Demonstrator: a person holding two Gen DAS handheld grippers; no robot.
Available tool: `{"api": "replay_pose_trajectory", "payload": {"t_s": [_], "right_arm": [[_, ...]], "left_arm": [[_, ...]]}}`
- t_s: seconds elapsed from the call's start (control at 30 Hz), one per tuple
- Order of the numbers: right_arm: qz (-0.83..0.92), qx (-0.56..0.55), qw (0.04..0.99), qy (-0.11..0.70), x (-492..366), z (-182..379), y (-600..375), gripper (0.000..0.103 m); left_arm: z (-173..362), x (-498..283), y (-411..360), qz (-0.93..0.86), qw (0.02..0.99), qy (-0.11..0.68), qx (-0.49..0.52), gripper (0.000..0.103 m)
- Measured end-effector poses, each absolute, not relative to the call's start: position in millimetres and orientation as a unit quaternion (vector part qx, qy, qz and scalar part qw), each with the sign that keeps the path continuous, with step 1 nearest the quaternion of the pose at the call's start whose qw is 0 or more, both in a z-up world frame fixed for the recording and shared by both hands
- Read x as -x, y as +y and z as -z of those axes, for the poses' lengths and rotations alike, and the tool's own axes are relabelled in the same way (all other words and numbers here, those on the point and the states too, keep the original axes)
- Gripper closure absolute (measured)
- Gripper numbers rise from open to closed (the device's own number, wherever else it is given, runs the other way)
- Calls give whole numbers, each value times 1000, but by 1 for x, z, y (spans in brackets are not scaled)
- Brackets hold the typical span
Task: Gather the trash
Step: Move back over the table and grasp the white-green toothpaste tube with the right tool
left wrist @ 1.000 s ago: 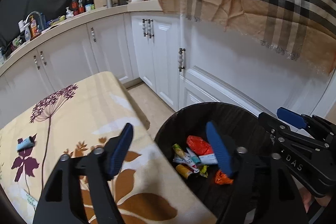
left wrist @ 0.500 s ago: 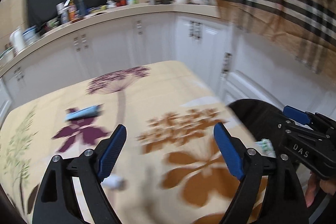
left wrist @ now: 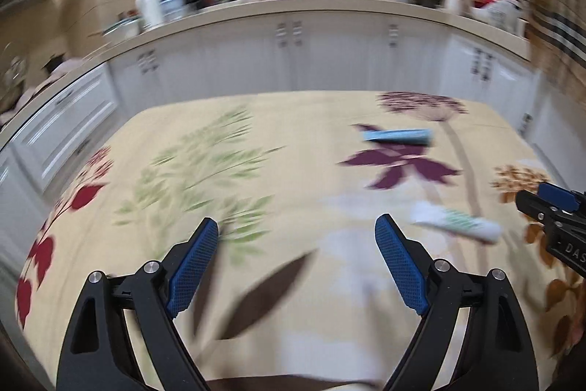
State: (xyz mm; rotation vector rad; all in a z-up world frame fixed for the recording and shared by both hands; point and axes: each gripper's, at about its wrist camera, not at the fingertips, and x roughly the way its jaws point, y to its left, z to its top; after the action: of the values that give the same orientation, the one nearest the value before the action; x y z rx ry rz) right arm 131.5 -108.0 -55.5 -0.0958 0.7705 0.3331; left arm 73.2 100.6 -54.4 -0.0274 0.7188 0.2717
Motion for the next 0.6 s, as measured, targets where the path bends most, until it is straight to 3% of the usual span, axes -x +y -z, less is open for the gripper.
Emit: {"api": "replay_pose_trajectory", "payload": {"t_s": [0.47, 0.5, 0.6], "right_arm": [[-211, 115, 872, 425, -138, 82, -36, 55], [-213, 114, 871, 427, -139, 81, -36, 57], [-209, 113, 872, 429, -141, 80, -39, 81]], "left_arm": [[67, -37, 191, -204, 907, 360, 71, 18], [67, -38, 191, -203, 907, 361, 72, 18], [67, -41, 190, -197, 909, 360, 72, 18]]}}
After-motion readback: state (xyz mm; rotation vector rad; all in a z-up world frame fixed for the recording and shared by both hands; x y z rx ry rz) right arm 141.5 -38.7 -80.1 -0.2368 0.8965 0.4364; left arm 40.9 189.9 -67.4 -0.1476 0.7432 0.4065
